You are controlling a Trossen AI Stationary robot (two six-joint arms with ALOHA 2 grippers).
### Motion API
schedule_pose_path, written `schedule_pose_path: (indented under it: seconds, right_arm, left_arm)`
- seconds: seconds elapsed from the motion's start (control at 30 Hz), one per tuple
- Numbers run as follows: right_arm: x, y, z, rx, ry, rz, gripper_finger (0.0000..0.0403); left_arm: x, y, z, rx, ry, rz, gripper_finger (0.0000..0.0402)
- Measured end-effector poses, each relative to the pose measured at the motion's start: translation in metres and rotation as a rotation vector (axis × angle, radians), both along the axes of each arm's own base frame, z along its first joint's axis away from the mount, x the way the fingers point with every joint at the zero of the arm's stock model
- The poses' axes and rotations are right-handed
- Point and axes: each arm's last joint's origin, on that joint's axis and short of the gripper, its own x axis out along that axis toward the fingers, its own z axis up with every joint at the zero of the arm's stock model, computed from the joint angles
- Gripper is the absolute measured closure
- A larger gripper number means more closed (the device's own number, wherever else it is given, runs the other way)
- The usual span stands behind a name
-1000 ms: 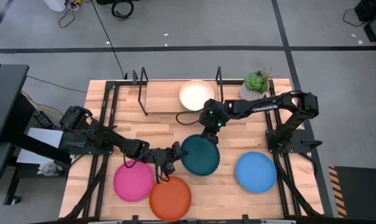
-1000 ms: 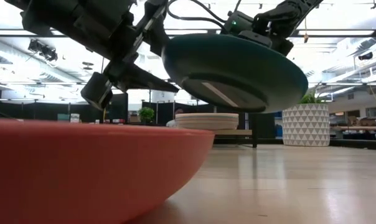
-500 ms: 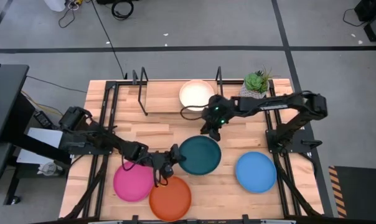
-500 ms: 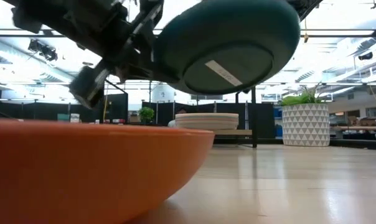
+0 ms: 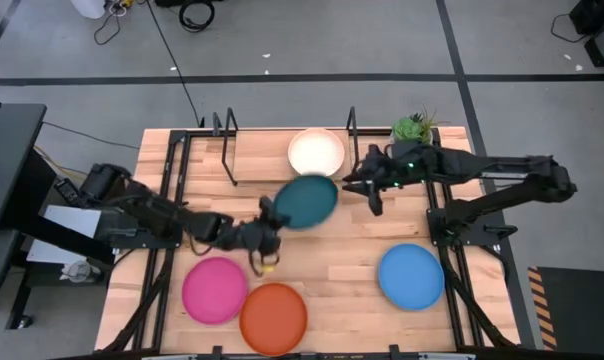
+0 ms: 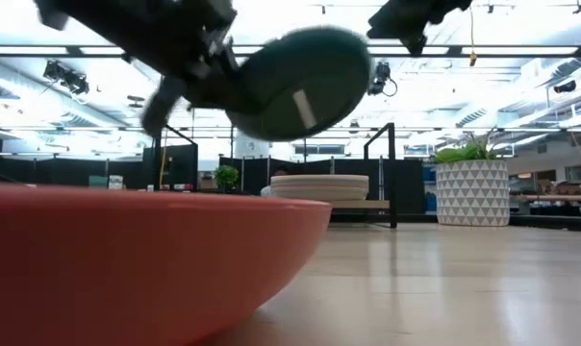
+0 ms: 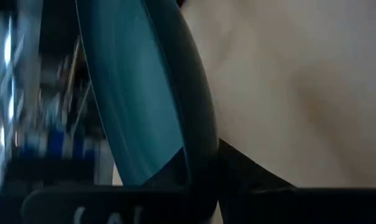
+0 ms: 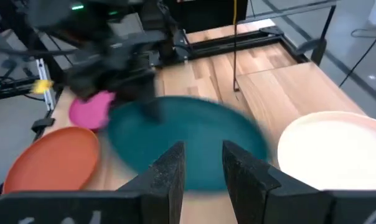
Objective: Place and stack plates onto a shelf
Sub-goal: Put the dark green plate on the shelf
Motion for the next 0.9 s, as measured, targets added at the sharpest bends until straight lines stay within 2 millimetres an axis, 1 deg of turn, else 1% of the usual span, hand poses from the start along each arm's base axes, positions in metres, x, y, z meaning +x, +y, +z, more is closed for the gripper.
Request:
schedule_pose_path:
  seconds: [0.13, 0.3, 0.5, 0.57, 0.63, 0.77, 0.9]
  right_arm:
    - [-0.005, 0.011, 0.000, -0.035, 0.033, -0.016, 0.0290]
    - [0.002, 0.019, -0.011, -0.056, 0.103, -0.019, 0.0290]
    - [0.017, 0.021, -0.025, -0.057, 0.162, -0.006, 0.0290]
    - [0.020, 0.021, -0.028, -0.056, 0.175, -0.004, 0.0290]
    - [0.023, 0.021, -0.030, -0.055, 0.180, -0.003, 0.0290]
    - [0.026, 0.021, -0.033, -0.053, 0.184, 0.001, 0.0290]
    - [0.026, 0.021, -0.032, -0.053, 0.180, 0.001, 0.0290]
  left_arm:
    - [0.004, 0.039, -0.003, -0.022, -0.011, 0.208, 0.0359]
    - [0.007, 0.086, -0.007, -0.055, -0.042, 0.418, 0.0359]
    - [-0.001, 0.122, -0.013, -0.050, 0.012, 0.566, 0.0360]
    - [-0.005, 0.129, -0.019, -0.056, 0.063, 0.602, 0.0360]
    - [-0.007, 0.133, -0.026, -0.059, 0.110, 0.624, 0.0360]
    - [-0.013, 0.130, -0.037, -0.057, 0.216, 0.633, 0.0360]
    - [-0.016, 0.131, -0.040, -0.051, 0.243, 0.666, 0.0350]
